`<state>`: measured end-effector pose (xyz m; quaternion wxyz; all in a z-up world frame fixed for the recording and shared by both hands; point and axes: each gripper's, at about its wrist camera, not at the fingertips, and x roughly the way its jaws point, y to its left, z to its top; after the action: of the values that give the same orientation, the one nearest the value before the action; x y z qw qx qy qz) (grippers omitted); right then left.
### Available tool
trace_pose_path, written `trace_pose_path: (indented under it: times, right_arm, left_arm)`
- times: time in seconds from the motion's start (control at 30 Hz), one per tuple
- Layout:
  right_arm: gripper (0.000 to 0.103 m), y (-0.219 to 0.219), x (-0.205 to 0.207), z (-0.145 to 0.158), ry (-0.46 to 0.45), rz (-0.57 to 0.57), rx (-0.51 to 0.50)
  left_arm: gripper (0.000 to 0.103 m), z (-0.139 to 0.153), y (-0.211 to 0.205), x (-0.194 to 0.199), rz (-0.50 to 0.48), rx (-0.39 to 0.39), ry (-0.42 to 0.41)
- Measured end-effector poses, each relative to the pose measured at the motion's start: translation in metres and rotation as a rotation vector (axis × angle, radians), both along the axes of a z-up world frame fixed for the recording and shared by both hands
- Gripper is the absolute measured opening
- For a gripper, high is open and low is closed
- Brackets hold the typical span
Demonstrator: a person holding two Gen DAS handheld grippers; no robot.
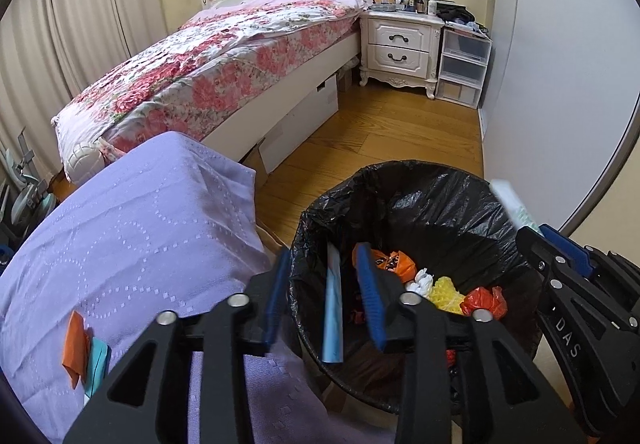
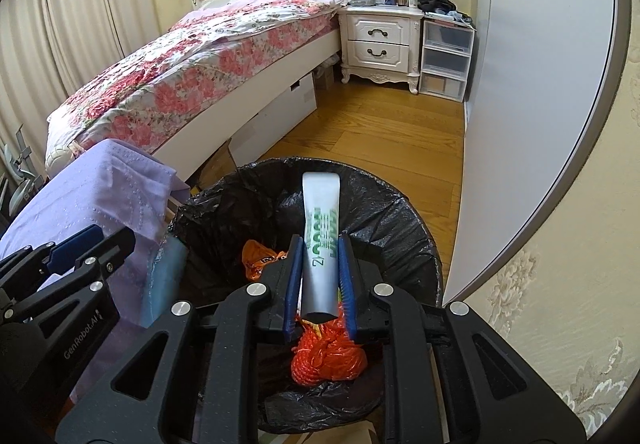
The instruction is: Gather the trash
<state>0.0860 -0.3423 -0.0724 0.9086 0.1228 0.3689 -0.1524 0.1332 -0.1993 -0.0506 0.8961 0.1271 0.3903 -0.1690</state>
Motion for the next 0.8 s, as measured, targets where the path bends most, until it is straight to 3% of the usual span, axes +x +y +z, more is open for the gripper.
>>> trace_pose_path:
  times: [0.03,0.3,0.47,0.57,0.8]
  right_arm:
    - [0.034,0.000,0.000,0.000,-0.003,-0.004,-0.002]
    - [0.037,-0.005,-0.005,0.003,-0.015,-0.028,-0.014]
    - [0.050,-0.005,-0.009,0.006,-0.026,-0.043,-0.034]
    - [0.058,-0.005,-0.012,0.008,-0.032,-0.051,-0.044]
    - [0.064,-0.003,-0.015,0.010,-0.034,-0.054,-0.056]
  left_arm:
    - [0.043,0.001,0.000,0.000,0.003,0.000,-0.004]
    - [0.060,0.003,0.004,0.000,0.018,-0.012,-0.010]
    - [0.070,0.006,0.006,-0.002,0.018,-0.021,-0.015]
    - [0.071,0.009,0.007,-0.005,0.019,-0.023,-0.021]
    - [0.072,0.015,0.015,-0.010,0.035,-0.022,-0.036]
